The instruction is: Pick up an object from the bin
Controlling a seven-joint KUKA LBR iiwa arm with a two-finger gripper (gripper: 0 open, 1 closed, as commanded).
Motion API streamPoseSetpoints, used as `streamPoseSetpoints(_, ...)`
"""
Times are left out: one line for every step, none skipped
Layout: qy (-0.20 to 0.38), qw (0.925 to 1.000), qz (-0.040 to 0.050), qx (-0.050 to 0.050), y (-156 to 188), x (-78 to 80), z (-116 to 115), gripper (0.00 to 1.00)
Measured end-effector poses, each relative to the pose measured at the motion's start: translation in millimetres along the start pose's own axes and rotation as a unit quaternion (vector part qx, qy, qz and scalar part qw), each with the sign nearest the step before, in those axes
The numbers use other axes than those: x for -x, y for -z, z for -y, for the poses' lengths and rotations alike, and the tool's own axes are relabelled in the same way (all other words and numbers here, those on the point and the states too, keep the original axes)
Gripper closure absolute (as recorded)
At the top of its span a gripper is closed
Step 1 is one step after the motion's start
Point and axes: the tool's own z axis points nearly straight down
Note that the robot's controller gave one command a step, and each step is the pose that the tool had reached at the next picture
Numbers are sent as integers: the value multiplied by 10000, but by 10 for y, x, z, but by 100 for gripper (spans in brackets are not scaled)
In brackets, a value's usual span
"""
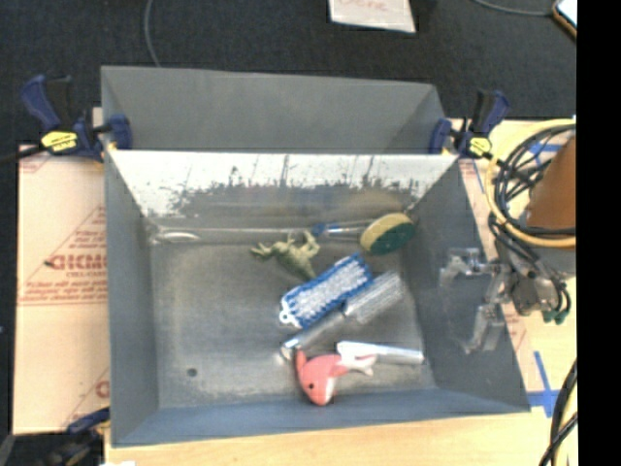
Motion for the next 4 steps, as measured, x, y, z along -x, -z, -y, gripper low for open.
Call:
streamPoseSetpoints(2,10000,0,0,0,0,0,0)
streamPoseSetpoints(-63,10000,-13,21,-644,5,-943,0)
streamPoseSetpoints(-44,10000,79,-23,-340,90,-1158,0)
streamPoseSetpoints(-1418,9899,85,-3,-875,562,-1033,0)
